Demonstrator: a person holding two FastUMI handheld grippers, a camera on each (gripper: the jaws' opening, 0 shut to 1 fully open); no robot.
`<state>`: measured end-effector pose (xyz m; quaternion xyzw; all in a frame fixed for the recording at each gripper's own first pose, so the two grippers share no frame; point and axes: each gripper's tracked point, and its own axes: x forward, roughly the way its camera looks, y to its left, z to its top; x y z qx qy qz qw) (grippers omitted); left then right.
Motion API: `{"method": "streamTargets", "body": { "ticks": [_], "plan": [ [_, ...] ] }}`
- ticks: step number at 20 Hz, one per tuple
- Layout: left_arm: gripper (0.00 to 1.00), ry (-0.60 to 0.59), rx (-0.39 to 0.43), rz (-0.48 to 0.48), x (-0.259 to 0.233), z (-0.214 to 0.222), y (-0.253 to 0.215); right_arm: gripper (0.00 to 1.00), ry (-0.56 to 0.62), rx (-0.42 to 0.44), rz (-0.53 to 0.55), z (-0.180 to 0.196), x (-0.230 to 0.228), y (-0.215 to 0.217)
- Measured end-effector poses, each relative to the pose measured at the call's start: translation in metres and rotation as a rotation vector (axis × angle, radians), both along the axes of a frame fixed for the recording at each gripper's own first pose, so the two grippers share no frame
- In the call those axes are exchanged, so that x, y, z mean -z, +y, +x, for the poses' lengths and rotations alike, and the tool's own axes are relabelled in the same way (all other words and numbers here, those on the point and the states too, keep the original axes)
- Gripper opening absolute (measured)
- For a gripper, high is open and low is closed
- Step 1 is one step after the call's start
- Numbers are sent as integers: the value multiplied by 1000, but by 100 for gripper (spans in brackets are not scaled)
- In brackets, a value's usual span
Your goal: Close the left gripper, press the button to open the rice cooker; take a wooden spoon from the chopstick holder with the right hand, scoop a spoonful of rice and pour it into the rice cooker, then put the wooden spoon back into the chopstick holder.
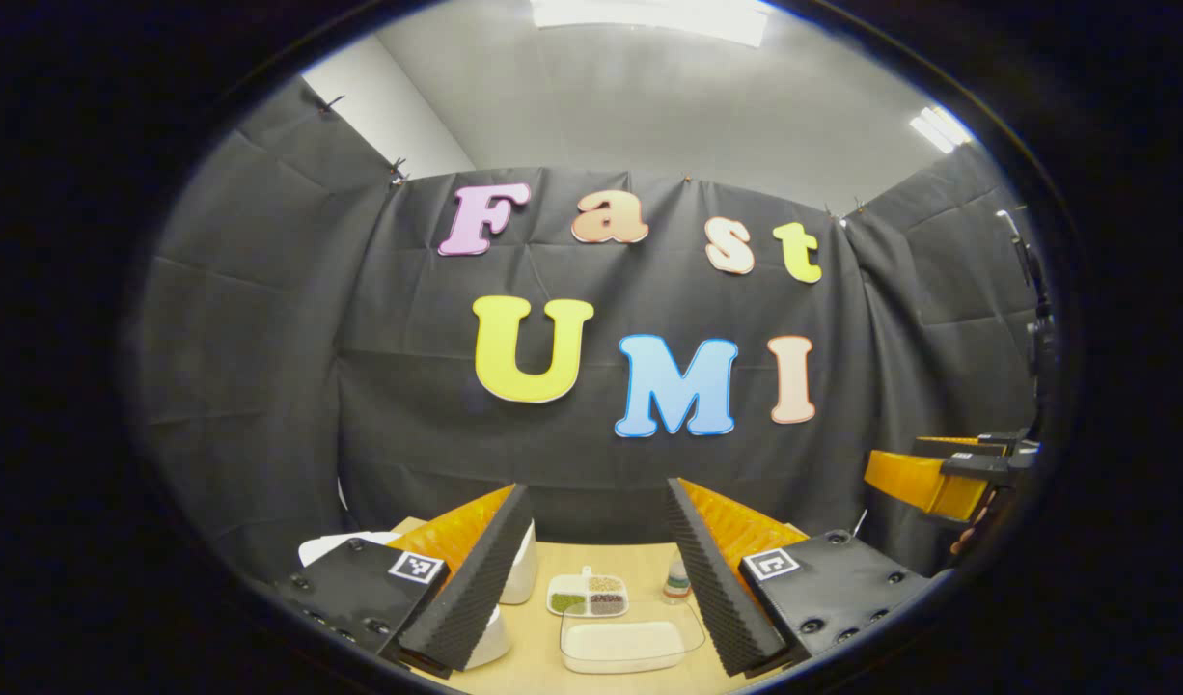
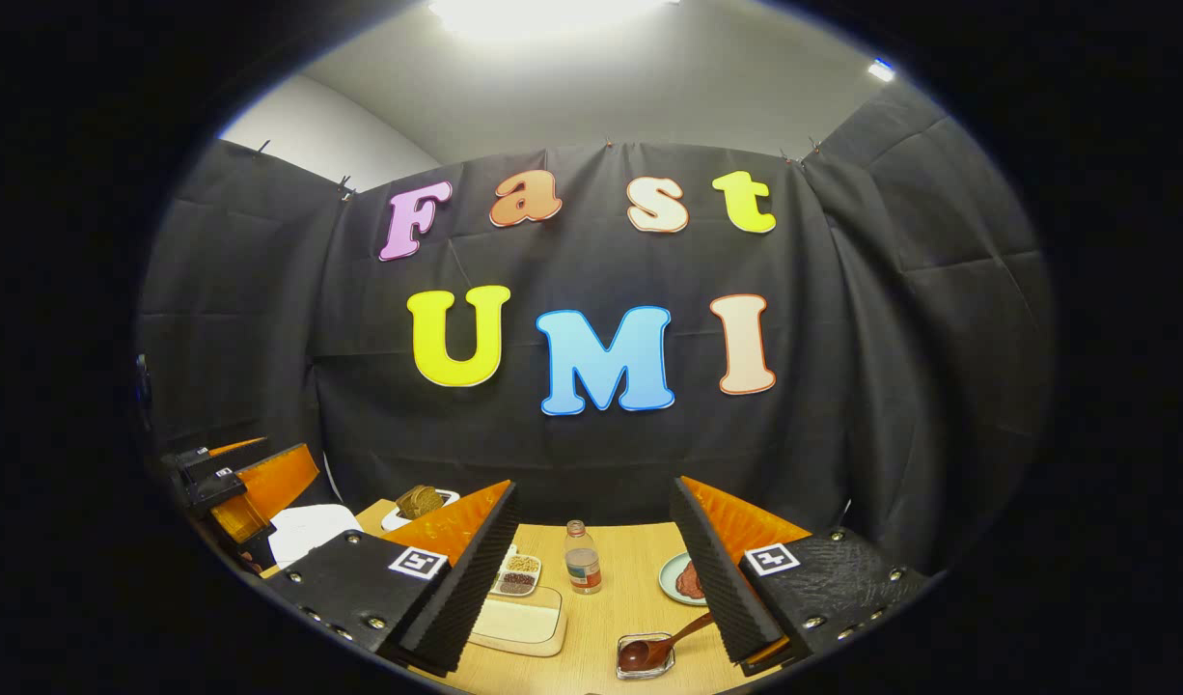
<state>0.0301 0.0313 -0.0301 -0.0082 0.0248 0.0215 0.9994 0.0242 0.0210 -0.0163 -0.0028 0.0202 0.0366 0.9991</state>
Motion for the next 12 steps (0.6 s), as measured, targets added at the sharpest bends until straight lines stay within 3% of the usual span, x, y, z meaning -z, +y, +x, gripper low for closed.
{"method": "streamTargets", "body": {
  "ticks": [4, 7, 9, 12],
  "plan": [
    [96, 37, -48, 25, 19, 3, 35, 96, 17, -20, -8, 2, 8, 8],
    [95, 142, -48, 12, 62, 10, 60, 96, 36, -32, -17, 3, 15, 12],
    [87, 205, -62, 5, 84, 15, 82, 96, 46, -36, -18, 3, 18, 14],
    [60, 294, -61, 0, 118, 18, 107, 96, 51, -29, -18, 3, 20, 12]
  ]
}}
